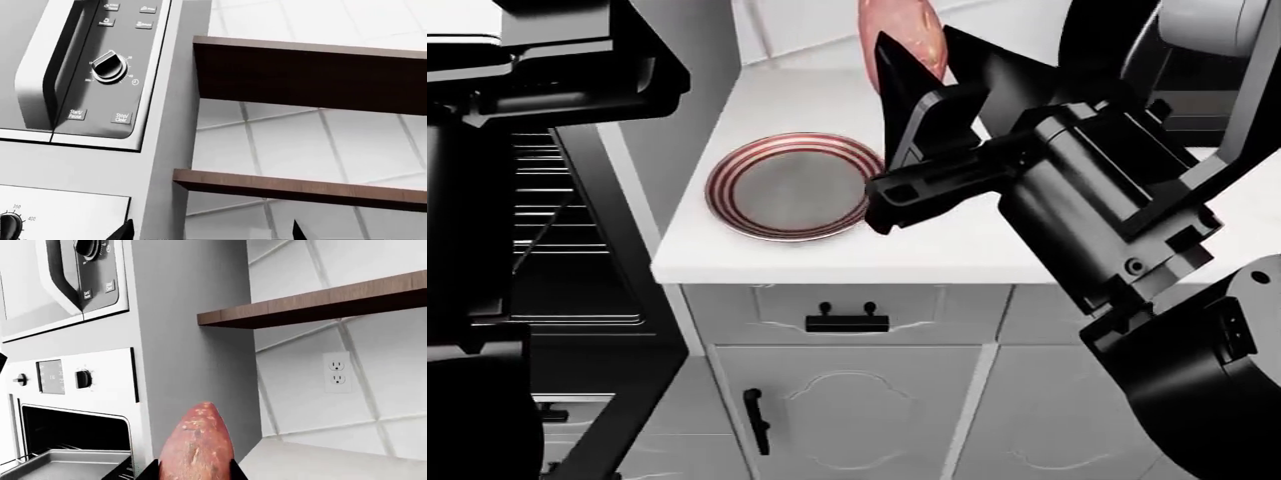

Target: Pick the sweet potato from the top rack in the oven and place it on the plate on the counter.

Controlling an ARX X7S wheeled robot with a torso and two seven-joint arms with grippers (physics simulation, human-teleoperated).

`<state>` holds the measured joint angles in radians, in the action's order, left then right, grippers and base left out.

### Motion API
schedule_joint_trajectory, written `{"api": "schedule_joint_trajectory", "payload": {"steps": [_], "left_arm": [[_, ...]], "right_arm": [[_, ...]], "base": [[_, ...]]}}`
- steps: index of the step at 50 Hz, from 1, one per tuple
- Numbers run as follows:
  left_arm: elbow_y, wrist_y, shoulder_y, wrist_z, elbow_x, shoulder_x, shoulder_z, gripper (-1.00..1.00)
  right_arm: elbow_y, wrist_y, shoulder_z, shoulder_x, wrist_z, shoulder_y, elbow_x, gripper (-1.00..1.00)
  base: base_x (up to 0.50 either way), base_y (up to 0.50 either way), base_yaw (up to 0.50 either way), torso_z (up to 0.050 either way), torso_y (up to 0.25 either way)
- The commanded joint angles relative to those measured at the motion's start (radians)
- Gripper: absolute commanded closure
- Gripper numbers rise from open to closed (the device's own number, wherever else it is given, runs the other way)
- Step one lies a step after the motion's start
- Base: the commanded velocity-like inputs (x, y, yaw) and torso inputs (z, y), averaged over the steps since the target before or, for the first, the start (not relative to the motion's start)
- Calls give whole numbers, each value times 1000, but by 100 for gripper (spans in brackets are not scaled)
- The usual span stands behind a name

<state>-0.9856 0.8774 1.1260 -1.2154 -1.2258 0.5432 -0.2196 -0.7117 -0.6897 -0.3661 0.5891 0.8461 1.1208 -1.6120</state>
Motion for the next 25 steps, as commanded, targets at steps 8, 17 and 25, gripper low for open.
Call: {"api": "schedule_joint_trajectory", "payload": {"steps": [8,17,25], "left_arm": [[0,-11,1,-2,2,7,-8,-100],[0,-18,-5,0,9,9,-14,-100],[0,-23,-9,0,12,9,-20,-100]], "right_arm": [[-1,4,7,-2,-4,-4,5,100],[-4,13,12,-3,-9,-6,10,100],[-12,35,27,-10,-10,-7,23,100]], "base": [[0,-500,0,0,0],[0,-500,0,0,0],[10,-313,-68,0,0]]}}
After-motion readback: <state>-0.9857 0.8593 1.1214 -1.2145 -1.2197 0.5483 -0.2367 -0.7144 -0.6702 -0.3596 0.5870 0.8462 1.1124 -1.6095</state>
